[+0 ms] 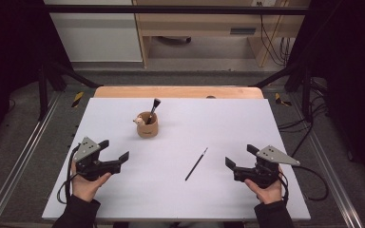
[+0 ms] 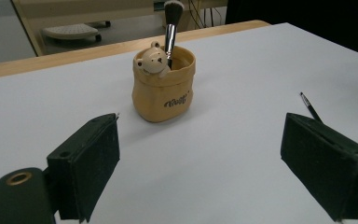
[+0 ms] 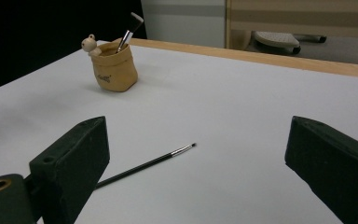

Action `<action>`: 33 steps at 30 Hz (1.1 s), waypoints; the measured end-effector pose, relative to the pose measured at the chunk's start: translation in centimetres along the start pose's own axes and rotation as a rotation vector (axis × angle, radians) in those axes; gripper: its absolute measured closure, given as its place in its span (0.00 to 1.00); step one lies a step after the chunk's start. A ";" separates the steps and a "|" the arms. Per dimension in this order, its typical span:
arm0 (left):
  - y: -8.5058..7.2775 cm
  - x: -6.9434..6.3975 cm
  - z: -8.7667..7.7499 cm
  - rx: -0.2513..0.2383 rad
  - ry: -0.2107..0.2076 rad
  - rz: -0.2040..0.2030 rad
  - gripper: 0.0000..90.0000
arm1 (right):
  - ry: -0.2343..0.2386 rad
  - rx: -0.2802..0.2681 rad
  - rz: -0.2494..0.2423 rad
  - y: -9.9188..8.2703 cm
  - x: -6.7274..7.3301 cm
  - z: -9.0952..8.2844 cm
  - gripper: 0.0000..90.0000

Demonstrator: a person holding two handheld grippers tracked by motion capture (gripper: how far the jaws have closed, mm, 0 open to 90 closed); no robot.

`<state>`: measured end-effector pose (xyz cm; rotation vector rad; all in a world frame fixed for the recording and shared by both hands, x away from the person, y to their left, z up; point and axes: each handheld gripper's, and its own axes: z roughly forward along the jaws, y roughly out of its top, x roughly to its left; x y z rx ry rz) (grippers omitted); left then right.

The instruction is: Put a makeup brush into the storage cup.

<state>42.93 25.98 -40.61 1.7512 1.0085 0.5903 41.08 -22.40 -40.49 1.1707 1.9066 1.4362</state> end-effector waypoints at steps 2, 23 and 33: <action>-0.4 0.1 -0.2 0.000 0.011 0.005 0.12 | 0.000 0.000 -0.003 0.0 0.1 0.1 0.07; -1.8 0.9 -1.3 0.020 0.044 0.002 0.10 | -0.038 0.016 0.009 0.4 0.2 0.3 0.07; -2.1 1.4 -1.4 0.034 0.051 -0.005 0.10 | -0.041 0.055 0.006 1.0 1.4 1.8 0.08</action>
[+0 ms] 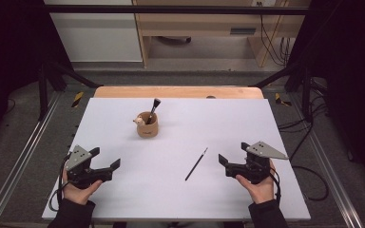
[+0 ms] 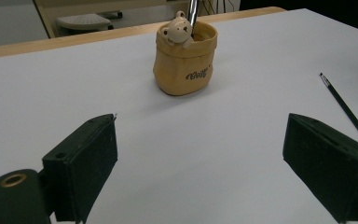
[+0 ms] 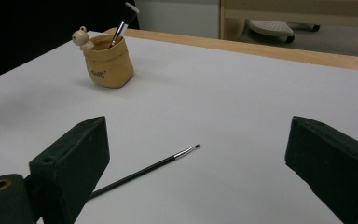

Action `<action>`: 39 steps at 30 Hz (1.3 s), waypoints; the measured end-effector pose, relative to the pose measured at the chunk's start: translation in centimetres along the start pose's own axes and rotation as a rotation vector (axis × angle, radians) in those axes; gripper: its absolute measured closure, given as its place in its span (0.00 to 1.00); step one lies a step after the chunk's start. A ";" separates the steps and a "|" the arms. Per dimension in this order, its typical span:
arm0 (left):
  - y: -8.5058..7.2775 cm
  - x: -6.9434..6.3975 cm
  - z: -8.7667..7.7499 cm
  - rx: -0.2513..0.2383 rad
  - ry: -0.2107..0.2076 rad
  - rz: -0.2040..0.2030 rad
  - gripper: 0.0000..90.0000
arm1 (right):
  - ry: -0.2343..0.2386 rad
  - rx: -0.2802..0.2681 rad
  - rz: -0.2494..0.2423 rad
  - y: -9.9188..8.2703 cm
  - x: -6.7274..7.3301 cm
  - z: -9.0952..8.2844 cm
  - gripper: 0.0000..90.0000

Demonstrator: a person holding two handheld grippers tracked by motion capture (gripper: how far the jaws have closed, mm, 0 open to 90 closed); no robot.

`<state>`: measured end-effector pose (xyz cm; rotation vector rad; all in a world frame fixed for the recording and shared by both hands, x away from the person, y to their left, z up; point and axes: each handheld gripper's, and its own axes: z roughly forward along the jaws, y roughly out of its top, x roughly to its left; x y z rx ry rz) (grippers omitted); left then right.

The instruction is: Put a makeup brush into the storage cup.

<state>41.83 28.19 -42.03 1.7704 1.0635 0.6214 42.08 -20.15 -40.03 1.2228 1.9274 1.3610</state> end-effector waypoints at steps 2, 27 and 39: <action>0.0 0.1 -0.1 0.001 0.000 0.000 0.10 | -0.003 0.007 0.003 0.1 0.2 0.3 0.08; -0.3 0.4 0.0 0.023 0.012 0.024 0.10 | -0.021 0.188 -0.025 -0.6 3.8 6.8 0.12; -0.2 0.2 0.4 0.035 0.007 0.036 0.10 | -0.044 0.284 -0.021 -1.9 4.6 9.2 0.14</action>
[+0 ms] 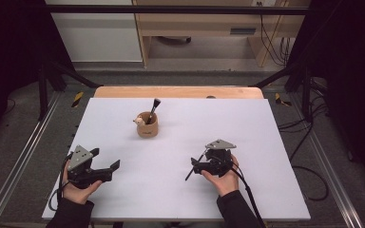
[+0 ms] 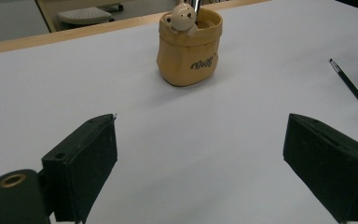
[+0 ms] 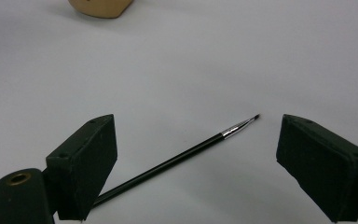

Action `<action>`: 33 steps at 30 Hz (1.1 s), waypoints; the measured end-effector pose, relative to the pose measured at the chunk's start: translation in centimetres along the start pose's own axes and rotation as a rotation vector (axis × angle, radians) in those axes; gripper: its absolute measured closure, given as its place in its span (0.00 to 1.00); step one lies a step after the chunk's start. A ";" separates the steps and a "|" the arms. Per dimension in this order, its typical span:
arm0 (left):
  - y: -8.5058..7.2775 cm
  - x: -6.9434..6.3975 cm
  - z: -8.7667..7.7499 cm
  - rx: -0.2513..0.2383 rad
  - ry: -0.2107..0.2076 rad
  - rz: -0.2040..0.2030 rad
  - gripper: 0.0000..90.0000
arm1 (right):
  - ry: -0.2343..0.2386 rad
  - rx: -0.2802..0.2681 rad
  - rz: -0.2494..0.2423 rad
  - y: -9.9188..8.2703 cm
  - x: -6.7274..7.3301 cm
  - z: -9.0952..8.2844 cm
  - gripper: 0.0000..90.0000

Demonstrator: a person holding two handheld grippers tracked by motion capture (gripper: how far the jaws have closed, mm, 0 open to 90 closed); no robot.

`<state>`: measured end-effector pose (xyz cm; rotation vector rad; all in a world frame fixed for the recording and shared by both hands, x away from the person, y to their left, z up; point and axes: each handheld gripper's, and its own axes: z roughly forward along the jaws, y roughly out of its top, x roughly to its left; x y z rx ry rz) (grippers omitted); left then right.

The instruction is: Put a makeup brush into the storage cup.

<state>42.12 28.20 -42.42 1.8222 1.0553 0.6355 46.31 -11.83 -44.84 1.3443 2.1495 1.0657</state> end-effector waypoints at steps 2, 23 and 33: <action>0.0 -0.1 0.0 -0.001 -0.001 0.001 0.10 | -0.004 0.008 -0.008 -0.1 0.0 0.3 0.15; 0.1 -0.3 -0.1 -0.016 -0.022 0.019 0.10 | -0.020 0.120 0.006 -0.8 0.5 2.8 0.26; 0.1 -0.3 -0.2 -0.017 -0.039 0.034 0.10 | -0.039 0.158 -0.005 -1.0 0.7 3.1 0.34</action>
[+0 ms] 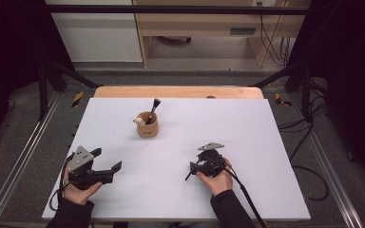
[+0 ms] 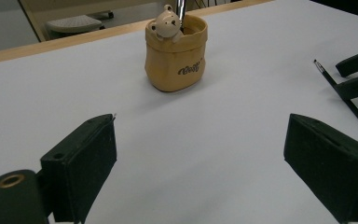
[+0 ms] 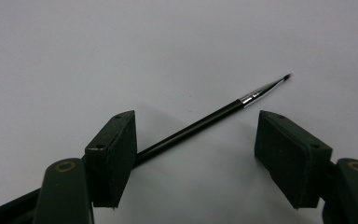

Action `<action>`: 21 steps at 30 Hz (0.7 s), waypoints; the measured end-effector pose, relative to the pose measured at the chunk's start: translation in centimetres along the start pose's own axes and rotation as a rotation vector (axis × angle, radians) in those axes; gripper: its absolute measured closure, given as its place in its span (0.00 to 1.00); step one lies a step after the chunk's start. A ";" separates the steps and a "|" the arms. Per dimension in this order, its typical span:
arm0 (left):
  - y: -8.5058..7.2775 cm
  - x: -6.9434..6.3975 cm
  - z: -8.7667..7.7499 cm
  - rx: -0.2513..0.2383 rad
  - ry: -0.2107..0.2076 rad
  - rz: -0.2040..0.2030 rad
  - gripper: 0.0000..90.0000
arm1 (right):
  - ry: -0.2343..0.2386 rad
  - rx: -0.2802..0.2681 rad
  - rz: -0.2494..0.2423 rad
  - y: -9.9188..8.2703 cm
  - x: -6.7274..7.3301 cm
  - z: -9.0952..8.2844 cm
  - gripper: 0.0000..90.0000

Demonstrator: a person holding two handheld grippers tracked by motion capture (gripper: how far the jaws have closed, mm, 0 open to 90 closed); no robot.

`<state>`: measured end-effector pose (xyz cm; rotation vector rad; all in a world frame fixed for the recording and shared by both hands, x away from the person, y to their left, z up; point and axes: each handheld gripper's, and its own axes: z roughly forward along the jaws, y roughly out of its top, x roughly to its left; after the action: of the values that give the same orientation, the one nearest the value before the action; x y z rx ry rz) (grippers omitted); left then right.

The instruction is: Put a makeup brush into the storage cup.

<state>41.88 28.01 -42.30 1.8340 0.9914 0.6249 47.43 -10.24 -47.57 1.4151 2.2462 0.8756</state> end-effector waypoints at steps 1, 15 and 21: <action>0.0 0.0 0.0 0.000 0.002 0.001 0.10 | -0.004 0.002 -0.003 0.0 0.0 0.0 0.35; -0.1 0.1 0.0 -0.002 0.006 -0.009 0.10 | -0.022 0.010 -0.026 0.0 0.0 -0.2 0.49; -0.1 0.1 0.0 0.000 0.006 -0.007 0.10 | -0.006 0.009 -0.043 -0.1 0.0 -0.4 0.60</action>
<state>41.90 28.10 -42.35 1.8293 1.0015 0.6268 47.14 -10.36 -47.30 1.3659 2.2705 0.8478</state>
